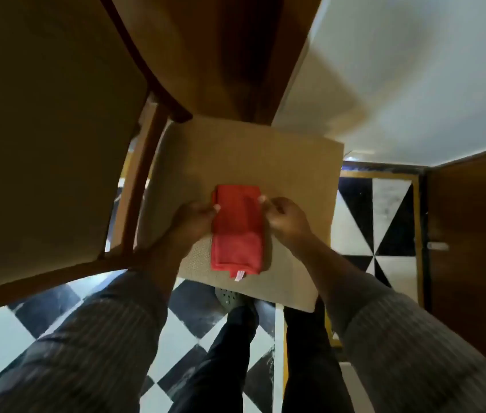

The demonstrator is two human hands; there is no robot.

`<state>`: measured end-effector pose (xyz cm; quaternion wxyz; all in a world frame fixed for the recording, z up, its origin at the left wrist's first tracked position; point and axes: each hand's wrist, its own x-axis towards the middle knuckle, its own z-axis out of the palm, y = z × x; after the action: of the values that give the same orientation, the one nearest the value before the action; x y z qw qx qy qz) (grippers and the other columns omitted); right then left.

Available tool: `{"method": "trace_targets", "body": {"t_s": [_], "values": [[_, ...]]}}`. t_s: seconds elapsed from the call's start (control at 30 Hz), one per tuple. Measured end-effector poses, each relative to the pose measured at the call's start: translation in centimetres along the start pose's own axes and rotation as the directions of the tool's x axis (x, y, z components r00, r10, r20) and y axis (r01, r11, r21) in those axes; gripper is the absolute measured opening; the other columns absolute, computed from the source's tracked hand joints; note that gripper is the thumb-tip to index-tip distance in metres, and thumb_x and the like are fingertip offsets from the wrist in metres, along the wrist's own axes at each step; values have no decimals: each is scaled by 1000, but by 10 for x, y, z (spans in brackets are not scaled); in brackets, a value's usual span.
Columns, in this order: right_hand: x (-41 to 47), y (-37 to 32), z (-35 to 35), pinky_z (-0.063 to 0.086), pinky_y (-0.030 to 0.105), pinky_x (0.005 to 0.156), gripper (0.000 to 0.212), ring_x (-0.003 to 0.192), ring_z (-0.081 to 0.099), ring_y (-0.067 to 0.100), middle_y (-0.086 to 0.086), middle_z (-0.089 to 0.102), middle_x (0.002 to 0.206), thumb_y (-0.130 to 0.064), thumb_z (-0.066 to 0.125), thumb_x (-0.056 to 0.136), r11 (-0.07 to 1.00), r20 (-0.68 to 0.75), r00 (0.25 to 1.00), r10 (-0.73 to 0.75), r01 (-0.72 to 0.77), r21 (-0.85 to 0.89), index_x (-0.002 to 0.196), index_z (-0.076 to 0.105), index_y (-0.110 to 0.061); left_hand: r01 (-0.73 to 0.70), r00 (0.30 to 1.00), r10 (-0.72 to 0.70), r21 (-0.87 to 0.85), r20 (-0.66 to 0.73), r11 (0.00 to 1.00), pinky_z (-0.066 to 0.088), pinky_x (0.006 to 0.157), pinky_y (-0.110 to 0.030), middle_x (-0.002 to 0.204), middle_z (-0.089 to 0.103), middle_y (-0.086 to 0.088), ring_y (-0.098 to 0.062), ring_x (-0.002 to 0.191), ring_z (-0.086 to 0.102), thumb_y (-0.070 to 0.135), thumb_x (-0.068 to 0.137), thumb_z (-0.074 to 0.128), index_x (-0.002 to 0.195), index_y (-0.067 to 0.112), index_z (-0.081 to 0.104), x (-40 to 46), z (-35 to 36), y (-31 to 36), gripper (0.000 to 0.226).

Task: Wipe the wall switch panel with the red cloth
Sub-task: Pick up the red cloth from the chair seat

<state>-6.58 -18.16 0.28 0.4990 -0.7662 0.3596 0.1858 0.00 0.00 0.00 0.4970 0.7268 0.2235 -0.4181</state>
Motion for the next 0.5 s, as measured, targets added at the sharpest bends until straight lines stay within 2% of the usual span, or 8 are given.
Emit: {"method": "trace_targets", "body": {"t_s": [0.1, 0.17, 0.23, 0.33, 0.43, 0.5], "values": [[13, 14, 25, 55, 41, 81, 36, 90, 67, 26, 7, 71, 100, -42, 56, 97, 996, 17, 1000, 19, -17, -89, 110, 68, -10, -12, 999, 18, 155, -40, 988, 56, 101, -50, 116, 74, -19, -36, 108, 71, 29, 97, 68, 115, -2, 72, 16, 14, -15, 36], [20, 17, 34, 54, 46, 88, 31, 95, 67, 29, 11, 72, 104, -33, 60, 96, 996, -13, 997, 71, -71, -49, 112, 68, -8, -12, 990, 45, 236, -136, 972, 59, 94, -51, 111, 75, -21, -36, 103, 72, 29, 93, 73, 112, -3, 73, 21, 25, -20, 38], [28, 17, 36, 55, 48, 88, 24, 95, 68, 31, 12, 73, 103, -24, 64, 93, 994, -39, 993, 110, -109, 19, 109, 69, -7, 22, 970, 51, 293, -238, 956, 60, 90, -50, 111, 75, -23, -38, 102, 72, 31, 89, 77, 111, -6, 73, 30, 31, -20, 43], [32, 18, 34, 59, 48, 84, 12, 89, 70, 30, 11, 73, 95, -12, 61, 92, 988, 0, 992, 126, -125, 92, 98, 71, -11, 73, 968, -7, 254, -251, 965, 59, 92, -50, 115, 74, -26, -40, 106, 72, 26, 89, 76, 113, -7, 72, 37, 35, -18, 40], [27, 14, 26, 59, 46, 80, 19, 85, 69, 28, 8, 71, 89, -7, 55, 94, 985, 55, 992, 110, -116, 129, 85, 65, -20, 64, 982, -43, 111, -181, 992, 58, 96, -52, 114, 74, -26, -39, 105, 72, 18, 93, 71, 113, -6, 72, 35, 38, -14, 31], [23, 10, 18, 55, 40, 70, 23, 75, 65, 20, 2, 68, 82, -9, 55, 96, 987, 54, 995, 87, -93, 129, 80, 61, -23, 58, 987, -54, 24, -153, 998, 59, 95, -48, 113, 74, -22, -36, 105, 71, 16, 95, 68, 111, -2, 71, 29, 38, -11, 25]]}}
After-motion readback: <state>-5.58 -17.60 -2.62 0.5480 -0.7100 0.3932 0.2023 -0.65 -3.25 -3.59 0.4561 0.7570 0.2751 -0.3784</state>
